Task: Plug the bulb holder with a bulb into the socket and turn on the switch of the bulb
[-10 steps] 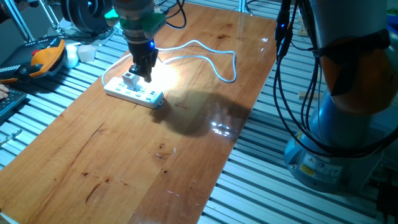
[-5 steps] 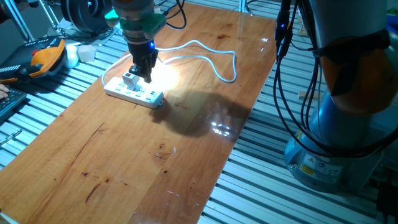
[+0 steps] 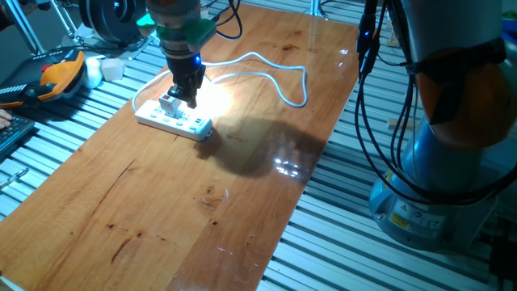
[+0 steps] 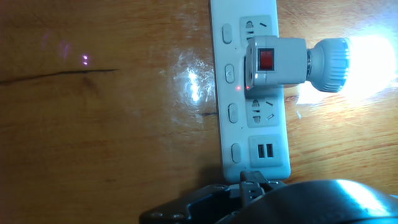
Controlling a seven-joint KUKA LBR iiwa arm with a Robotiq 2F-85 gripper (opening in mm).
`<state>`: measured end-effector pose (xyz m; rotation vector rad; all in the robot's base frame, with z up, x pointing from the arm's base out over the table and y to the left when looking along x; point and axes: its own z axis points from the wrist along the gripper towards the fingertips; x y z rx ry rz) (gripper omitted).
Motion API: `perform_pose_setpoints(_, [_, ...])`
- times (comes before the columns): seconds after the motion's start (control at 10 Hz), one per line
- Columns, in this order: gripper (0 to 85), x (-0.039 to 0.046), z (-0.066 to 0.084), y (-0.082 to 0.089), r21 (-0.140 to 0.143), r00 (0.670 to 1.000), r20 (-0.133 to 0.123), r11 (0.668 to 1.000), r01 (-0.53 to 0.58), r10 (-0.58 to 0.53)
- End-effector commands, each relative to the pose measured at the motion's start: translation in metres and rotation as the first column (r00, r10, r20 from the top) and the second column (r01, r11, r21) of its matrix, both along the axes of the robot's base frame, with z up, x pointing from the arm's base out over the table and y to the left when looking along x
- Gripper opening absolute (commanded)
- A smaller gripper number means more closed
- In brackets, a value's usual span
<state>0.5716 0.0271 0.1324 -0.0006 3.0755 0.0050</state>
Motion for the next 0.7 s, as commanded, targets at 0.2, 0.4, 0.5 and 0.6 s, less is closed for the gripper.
perform_pose_setpoints(0.2, [0.0,0.0002,-0.0003,-0.0006,0.003,1.0,0.0,1.0,-0.002,0.002])
perform_pose_setpoints(0.4, [0.0,-0.0001,-0.0008,-0.001,0.004,1.0,-0.001,1.0,-0.002,0.002])
perform_pose_setpoints(0.5, [0.0,-0.0005,-0.0013,-0.002,0.006,1.0,-0.001,1.0,-0.002,0.002])
perform_pose_setpoints(0.6, [0.0,-0.0004,-0.0014,-0.0019,0.006,1.0,0.0,1.0,0.001,-0.001])
